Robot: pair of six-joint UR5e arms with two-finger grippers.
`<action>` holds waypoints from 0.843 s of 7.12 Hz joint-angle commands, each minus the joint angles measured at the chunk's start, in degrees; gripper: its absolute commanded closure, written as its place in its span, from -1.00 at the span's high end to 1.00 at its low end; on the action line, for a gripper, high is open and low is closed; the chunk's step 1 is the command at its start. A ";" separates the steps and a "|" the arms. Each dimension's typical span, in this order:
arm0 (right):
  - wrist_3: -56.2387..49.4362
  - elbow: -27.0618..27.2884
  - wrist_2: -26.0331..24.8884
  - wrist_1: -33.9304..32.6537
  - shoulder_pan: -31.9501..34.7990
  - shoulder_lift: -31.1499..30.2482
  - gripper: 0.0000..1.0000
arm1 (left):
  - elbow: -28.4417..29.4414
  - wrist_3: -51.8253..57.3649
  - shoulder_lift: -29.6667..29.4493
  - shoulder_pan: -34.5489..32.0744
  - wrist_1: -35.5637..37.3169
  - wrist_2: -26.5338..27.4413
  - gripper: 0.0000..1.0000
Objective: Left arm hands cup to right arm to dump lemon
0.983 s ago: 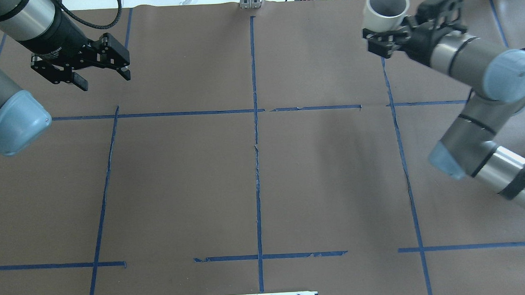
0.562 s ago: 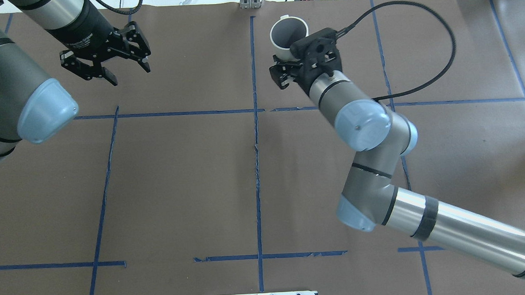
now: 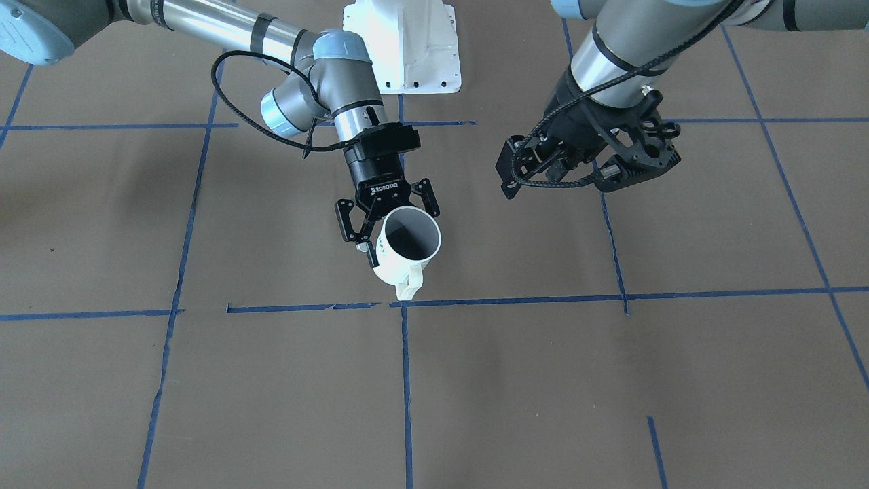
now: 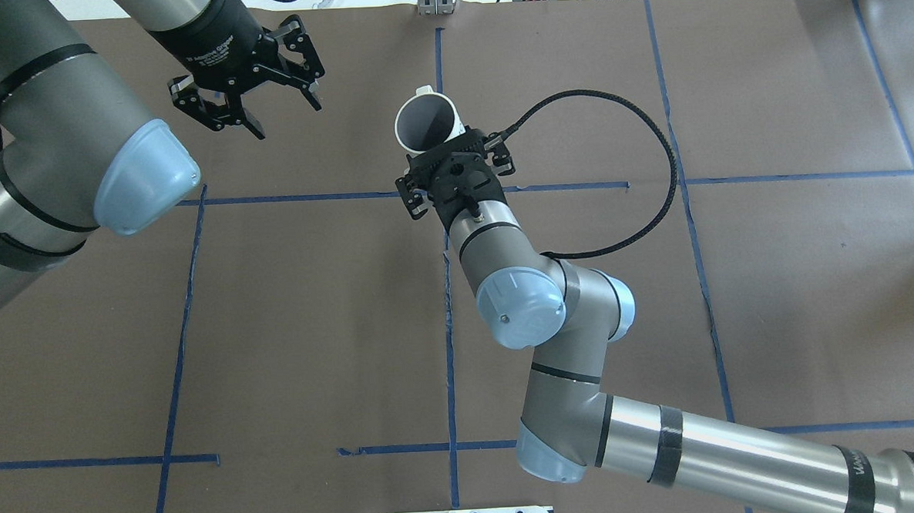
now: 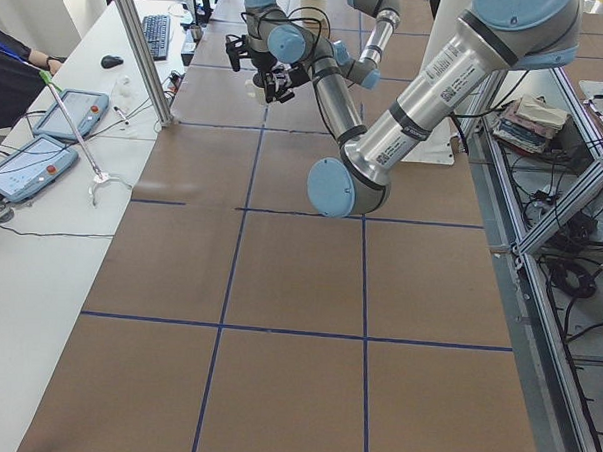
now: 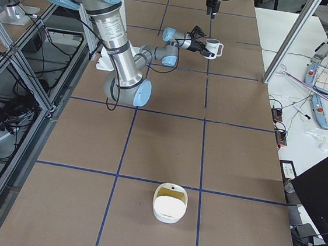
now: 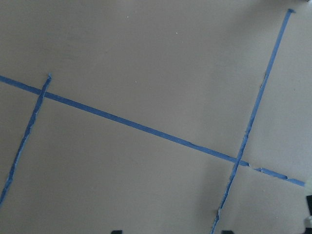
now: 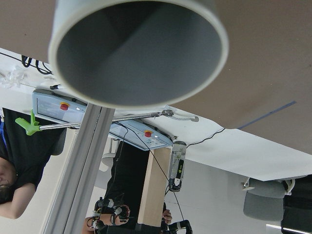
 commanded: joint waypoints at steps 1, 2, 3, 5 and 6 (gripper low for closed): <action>-0.03 -0.40 -1.75 -0.01 -3.02 2.43 -0.75 | 0.34 -2.05 -1.02 1.34 -0.27 0.10 0.28; -0.03 -0.14 -2.11 -0.01 -3.73 2.53 -0.71 | 0.34 -2.84 -0.93 2.56 -0.27 0.80 0.26; -0.03 -0.13 -2.72 0.08 -4.26 2.53 -0.71 | 0.34 -3.02 -0.93 4.05 -0.62 2.89 0.26; -0.11 -0.05 -2.81 0.25 -4.97 2.79 -0.70 | 0.34 -3.03 -0.49 5.20 -0.62 4.13 0.26; -0.11 0.04 -2.81 0.34 -5.14 2.79 -0.70 | 0.43 -2.94 -0.14 6.42 -0.62 5.45 0.26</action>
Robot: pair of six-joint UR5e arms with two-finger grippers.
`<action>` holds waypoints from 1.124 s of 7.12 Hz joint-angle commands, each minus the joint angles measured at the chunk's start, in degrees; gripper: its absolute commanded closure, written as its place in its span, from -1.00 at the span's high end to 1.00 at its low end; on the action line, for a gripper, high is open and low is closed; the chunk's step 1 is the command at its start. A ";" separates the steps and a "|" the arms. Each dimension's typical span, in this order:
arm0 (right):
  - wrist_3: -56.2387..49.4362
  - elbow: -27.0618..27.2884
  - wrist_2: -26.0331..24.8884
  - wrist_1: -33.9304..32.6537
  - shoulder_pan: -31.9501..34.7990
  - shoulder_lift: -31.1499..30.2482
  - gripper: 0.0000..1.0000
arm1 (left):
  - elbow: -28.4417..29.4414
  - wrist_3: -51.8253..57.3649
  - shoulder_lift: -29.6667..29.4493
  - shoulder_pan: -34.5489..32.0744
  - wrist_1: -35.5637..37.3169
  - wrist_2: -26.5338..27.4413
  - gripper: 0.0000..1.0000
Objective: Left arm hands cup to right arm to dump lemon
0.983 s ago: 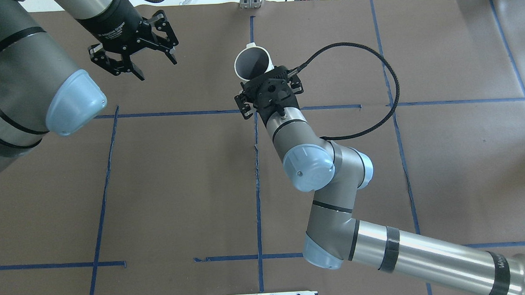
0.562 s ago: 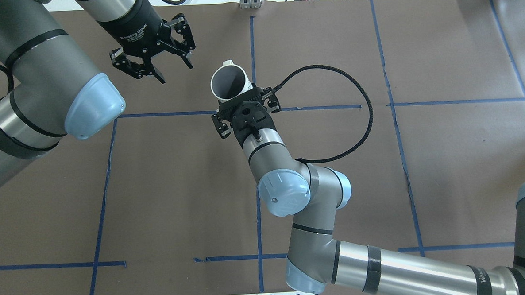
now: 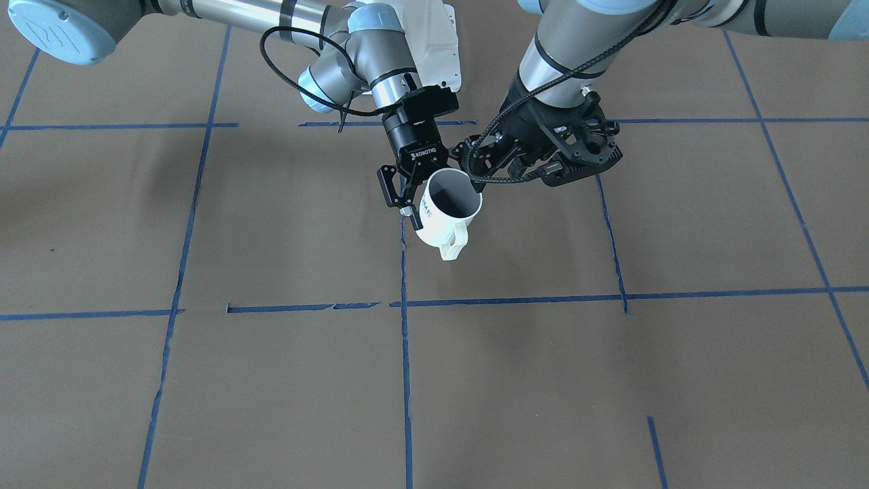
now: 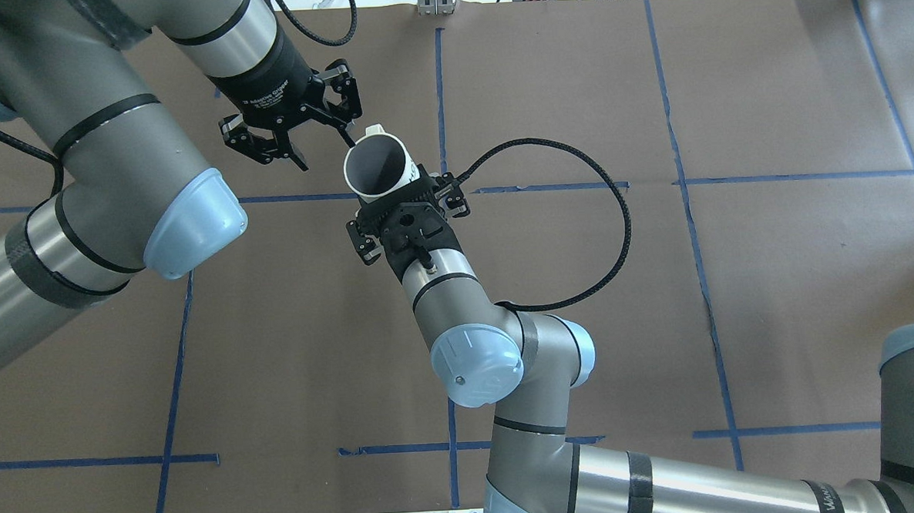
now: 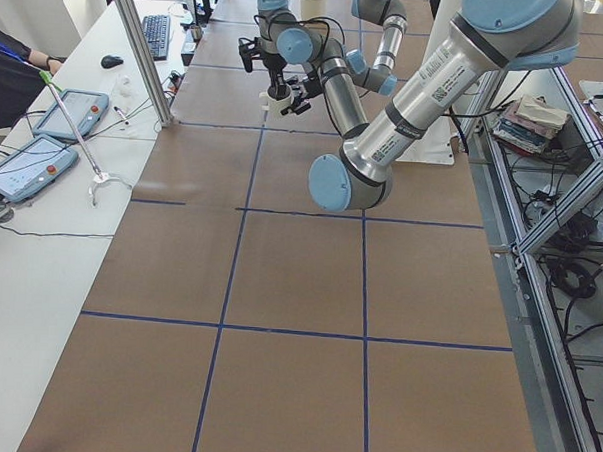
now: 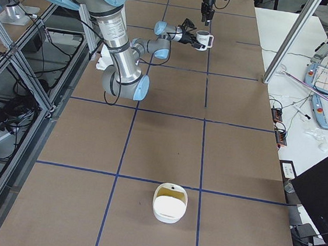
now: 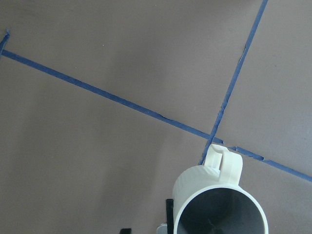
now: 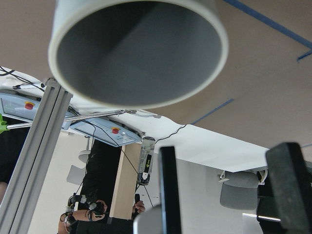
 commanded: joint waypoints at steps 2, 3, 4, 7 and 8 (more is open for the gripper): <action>0.08 0.08 -0.13 0.30 -0.66 0.06 -0.70 | 0.14 -0.04 0.42 2.44 -0.01 2.41 0.26; 0.08 0.08 -0.39 0.30 -0.84 0.06 -0.70 | 0.32 0.04 0.42 2.62 -0.01 2.41 0.19; 0.08 0.16 -0.48 0.39 -0.93 0.06 -0.70 | 0.41 0.05 0.42 2.71 -0.10 2.58 0.12; 0.08 0.34 -0.48 0.39 -0.93 0.06 -0.69 | 0.58 -0.04 2.61 4.11 -3.77 3.98 -0.13; 0.08 0.43 -0.39 0.39 -0.93 0.06 -0.69 | 0.93 0.04 2.79 4.20 -4.14 3.99 -0.17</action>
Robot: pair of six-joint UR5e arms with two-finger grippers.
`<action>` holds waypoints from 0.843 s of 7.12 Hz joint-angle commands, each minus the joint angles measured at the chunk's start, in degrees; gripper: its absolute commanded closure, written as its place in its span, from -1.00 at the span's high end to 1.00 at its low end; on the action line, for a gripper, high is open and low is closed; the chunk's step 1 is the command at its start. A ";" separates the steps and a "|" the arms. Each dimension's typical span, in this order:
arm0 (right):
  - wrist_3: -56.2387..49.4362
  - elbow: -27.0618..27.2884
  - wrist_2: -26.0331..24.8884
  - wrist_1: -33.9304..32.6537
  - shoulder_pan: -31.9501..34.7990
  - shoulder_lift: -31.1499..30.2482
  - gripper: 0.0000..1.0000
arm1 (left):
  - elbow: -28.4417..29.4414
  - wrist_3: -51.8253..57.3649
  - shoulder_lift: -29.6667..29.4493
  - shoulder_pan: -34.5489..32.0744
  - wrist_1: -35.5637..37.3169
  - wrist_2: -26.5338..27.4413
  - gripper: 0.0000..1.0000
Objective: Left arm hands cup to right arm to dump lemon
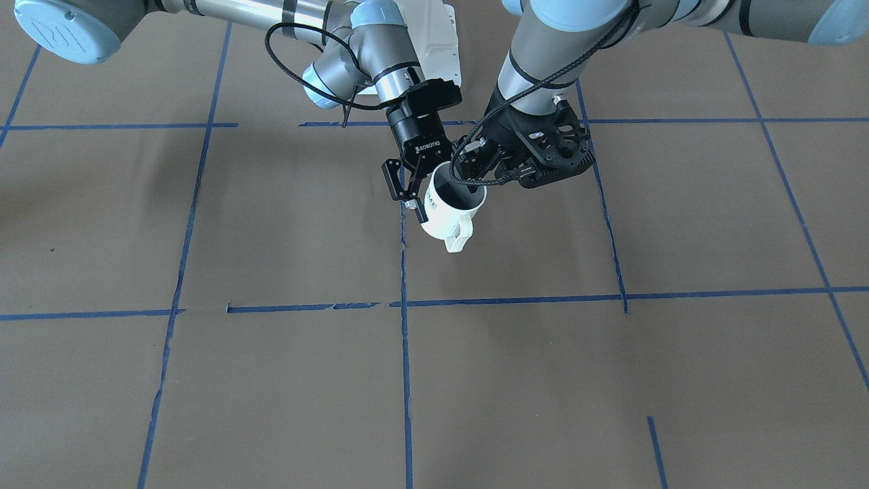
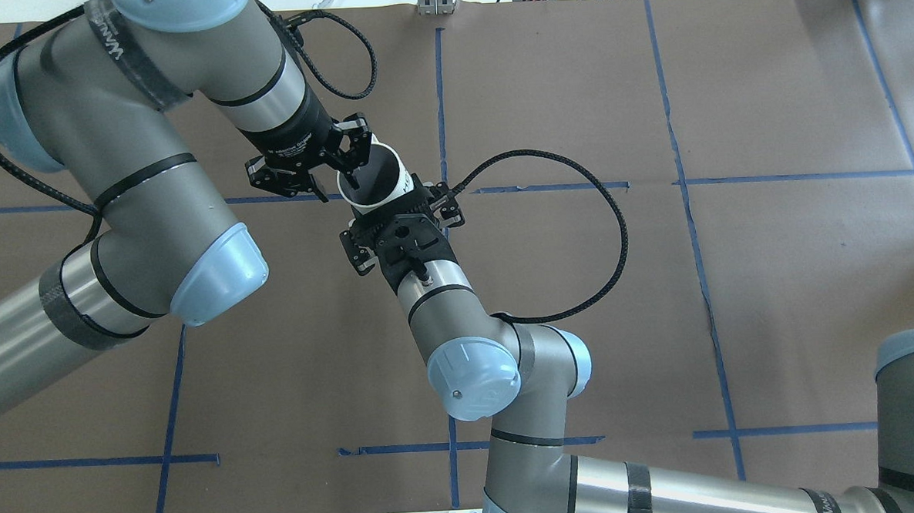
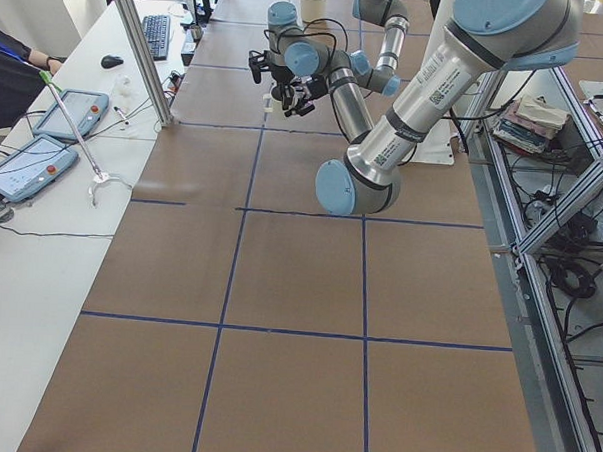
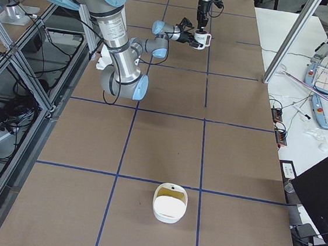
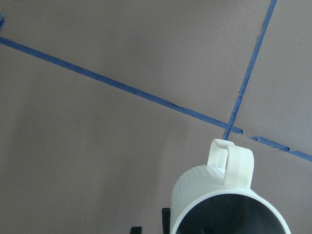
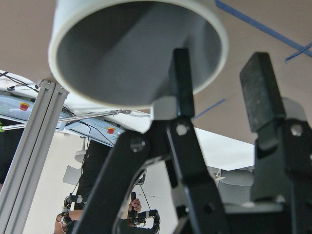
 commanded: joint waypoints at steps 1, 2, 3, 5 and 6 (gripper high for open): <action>0.00 0.10 0.07 0.00 0.00 0.00 -0.69 | 0.22 -0.02 0.47 0.25 -1.18 0.30 -0.20; 0.00 0.10 0.07 0.00 0.00 0.00 -0.69 | 0.14 -0.11 0.21 0.25 -1.18 0.30 -0.20; 0.00 0.19 0.07 0.00 0.00 0.00 -0.69 | 0.14 -0.11 0.20 0.34 -1.79 0.30 -0.20; 0.00 0.19 0.07 0.00 -0.01 0.09 -0.69 | 0.22 -0.11 0.20 0.42 -2.06 0.30 -0.20; 0.00 0.19 0.07 0.00 0.00 0.09 -0.69 | 0.22 -0.11 0.20 0.51 -2.06 0.30 -0.24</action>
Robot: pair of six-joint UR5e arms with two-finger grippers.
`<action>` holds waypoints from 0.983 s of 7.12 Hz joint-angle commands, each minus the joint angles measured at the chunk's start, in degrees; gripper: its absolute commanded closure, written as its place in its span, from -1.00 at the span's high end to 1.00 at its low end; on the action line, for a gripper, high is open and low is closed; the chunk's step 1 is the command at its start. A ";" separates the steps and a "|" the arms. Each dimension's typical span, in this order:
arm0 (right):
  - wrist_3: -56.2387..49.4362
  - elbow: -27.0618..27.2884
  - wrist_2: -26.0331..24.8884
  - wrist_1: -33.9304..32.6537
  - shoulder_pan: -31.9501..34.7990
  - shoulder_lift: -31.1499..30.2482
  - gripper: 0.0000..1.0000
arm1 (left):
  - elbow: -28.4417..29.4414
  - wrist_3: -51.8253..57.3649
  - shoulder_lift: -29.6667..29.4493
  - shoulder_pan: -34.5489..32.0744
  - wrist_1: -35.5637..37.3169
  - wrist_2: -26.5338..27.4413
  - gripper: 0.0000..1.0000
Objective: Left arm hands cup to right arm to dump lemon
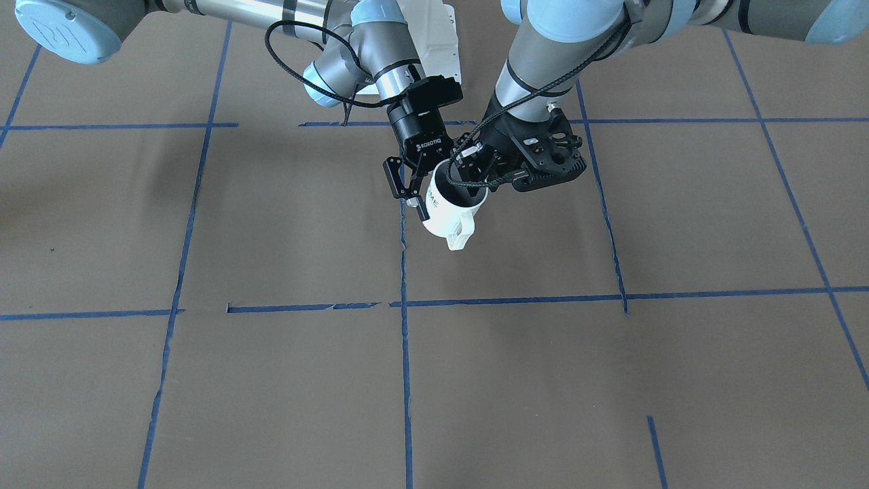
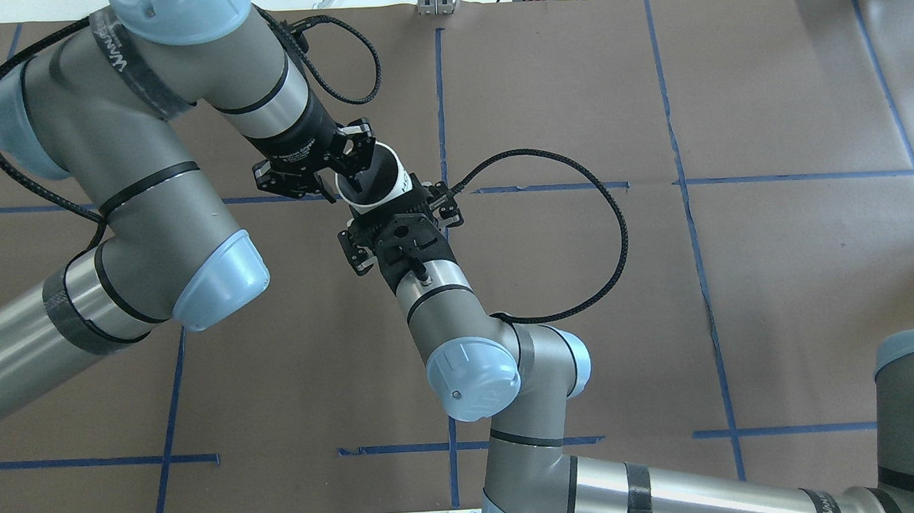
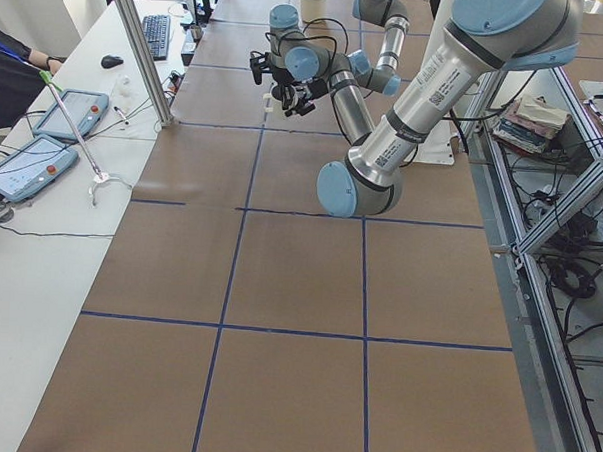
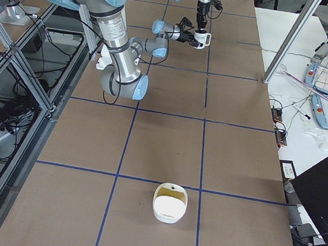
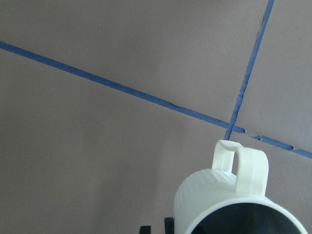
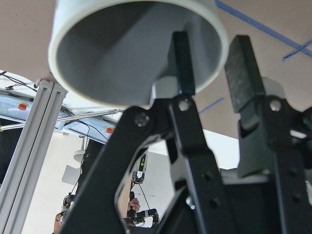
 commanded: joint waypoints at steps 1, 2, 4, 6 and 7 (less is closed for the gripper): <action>-0.26 0.00 0.09 -0.02 -0.06 0.10 -0.59 | -0.05 0.00 0.00 0.09 0.03 0.00 -0.89; -0.79 -0.08 0.00 0.07 -0.06 0.36 0.68 | 0.04 0.09 0.17 0.09 0.03 0.09 -1.00; -0.88 -0.08 0.00 0.07 -0.06 0.19 1.00 | 0.12 0.26 0.26 0.09 0.03 0.09 -1.00; -0.88 0.00 0.00 0.07 -0.06 0.10 1.00 | 0.82 0.61 0.17 0.00 -0.06 0.09 -1.00; -0.88 0.00 0.00 0.07 -0.15 0.10 1.00 | 1.18 0.70 0.00 -0.09 -0.06 0.09 -1.00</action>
